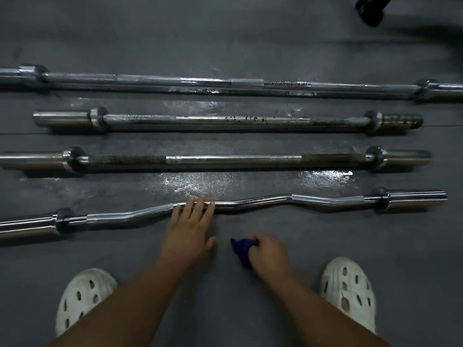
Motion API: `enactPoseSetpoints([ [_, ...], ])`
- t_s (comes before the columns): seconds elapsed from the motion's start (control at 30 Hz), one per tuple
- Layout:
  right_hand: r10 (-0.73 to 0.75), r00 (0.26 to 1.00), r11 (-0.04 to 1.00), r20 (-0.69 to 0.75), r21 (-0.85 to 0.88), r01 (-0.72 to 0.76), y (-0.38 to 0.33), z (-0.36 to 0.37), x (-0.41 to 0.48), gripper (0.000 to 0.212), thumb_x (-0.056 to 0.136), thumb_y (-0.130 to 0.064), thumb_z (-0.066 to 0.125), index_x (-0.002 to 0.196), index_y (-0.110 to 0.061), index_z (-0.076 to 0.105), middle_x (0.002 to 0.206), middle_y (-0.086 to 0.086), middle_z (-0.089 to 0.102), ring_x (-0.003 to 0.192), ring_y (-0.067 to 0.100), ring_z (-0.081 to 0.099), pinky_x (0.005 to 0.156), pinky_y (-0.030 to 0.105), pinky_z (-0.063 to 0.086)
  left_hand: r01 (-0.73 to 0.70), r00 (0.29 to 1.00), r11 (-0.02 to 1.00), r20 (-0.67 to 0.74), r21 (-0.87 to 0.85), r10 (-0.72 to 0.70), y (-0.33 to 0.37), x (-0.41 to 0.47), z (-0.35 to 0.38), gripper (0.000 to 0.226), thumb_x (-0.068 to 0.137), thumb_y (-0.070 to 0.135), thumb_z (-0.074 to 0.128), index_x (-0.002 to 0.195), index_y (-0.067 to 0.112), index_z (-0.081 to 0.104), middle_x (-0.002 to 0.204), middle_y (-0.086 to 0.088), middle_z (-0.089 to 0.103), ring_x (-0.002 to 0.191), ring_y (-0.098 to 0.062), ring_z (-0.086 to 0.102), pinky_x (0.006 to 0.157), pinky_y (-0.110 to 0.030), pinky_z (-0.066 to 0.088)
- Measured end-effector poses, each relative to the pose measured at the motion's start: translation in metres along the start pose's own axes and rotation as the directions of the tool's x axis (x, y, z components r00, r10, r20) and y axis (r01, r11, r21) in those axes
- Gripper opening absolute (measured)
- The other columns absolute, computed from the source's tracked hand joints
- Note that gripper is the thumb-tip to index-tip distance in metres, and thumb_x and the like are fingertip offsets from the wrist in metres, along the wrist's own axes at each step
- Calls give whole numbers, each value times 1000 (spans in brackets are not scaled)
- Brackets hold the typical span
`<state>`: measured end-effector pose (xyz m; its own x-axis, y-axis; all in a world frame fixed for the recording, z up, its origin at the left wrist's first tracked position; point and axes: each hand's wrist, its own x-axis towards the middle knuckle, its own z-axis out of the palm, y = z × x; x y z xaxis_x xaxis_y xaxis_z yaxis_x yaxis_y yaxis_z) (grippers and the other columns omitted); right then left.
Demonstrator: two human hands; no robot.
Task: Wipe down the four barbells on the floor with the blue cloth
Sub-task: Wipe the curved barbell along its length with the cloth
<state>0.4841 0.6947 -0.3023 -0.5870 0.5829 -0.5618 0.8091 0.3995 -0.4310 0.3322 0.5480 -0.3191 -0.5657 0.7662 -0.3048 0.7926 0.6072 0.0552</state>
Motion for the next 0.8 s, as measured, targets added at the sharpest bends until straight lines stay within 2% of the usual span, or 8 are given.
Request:
enactPoseSetpoints([
  [0.1,20,997,988,-68,157,-9,-27,-23,-5,10,83,-12,54,76,-17,60,82,6,68,80,27,62,62,28,41,52,998,999,-46,-5,-52,-12,-22,-22,95,75,58,70,154,20,33,162,-12,26,146,-34,30,114,-56,28],
  [0.17,-49,996,965,-78,252,67,-55,-38,-15,15,80,-7,53,72,-19,58,74,1,65,76,23,61,58,26,42,73,993,997,-91,-4,-73,-20,-35,-44,92,81,56,65,156,21,25,164,-10,18,150,-33,20,118,-54,19],
  [0.27,-164,980,933,-109,306,190,-106,-64,-37,21,83,-4,53,72,-21,57,70,-4,60,72,20,59,50,22,38,88,980,996,-177,5,-86,-36,-50,-90,89,92,55,51,159,24,2,167,-7,-5,153,-28,-1,120,-51,5],
  [0.4,-235,948,846,-214,436,308,-162,-89,-63,30,85,0,52,105,-21,59,94,2,62,75,17,61,50,18,44,106,959,991,-273,80,-81,-76,-76,-164,89,93,55,49,158,24,-4,166,-5,-10,153,-26,-4,121,-52,7],
  [0.47,-263,929,828,-259,434,355,-179,-94,-66,43,86,-4,54,125,-22,55,112,4,57,85,19,61,63,26,53,105,953,984,-299,143,-58,-102,-87,-191,87,93,54,48,158,24,-3,167,-5,-7,153,-26,-3,122,-52,7],
  [0.53,-310,903,823,-298,391,412,-193,-91,-67,48,86,-5,57,132,-20,53,121,5,51,95,20,58,77,31,50,79,950,971,-311,224,-5,-126,-95,-213,86,93,53,46,158,23,-1,167,-6,-4,153,-26,0,122,-51,9],
  [0.7,-406,886,829,-223,319,460,-220,-50,-60,31,83,-3,57,107,-20,66,114,8,51,85,26,63,79,41,59,-33,971,982,-225,186,76,-166,-107,-221,87,93,54,49,158,21,2,167,-6,-3,153,-26,4,122,-46,14],
  [0.8,-421,886,846,-192,268,460,-231,-14,-43,31,80,-2,57,103,-17,70,111,9,52,84,23,62,75,35,57,-51,991,992,-116,114,64,-185,-124,-177,88,93,53,51,159,19,4,167,-7,-3,153,-25,5,123,-41,13],
])
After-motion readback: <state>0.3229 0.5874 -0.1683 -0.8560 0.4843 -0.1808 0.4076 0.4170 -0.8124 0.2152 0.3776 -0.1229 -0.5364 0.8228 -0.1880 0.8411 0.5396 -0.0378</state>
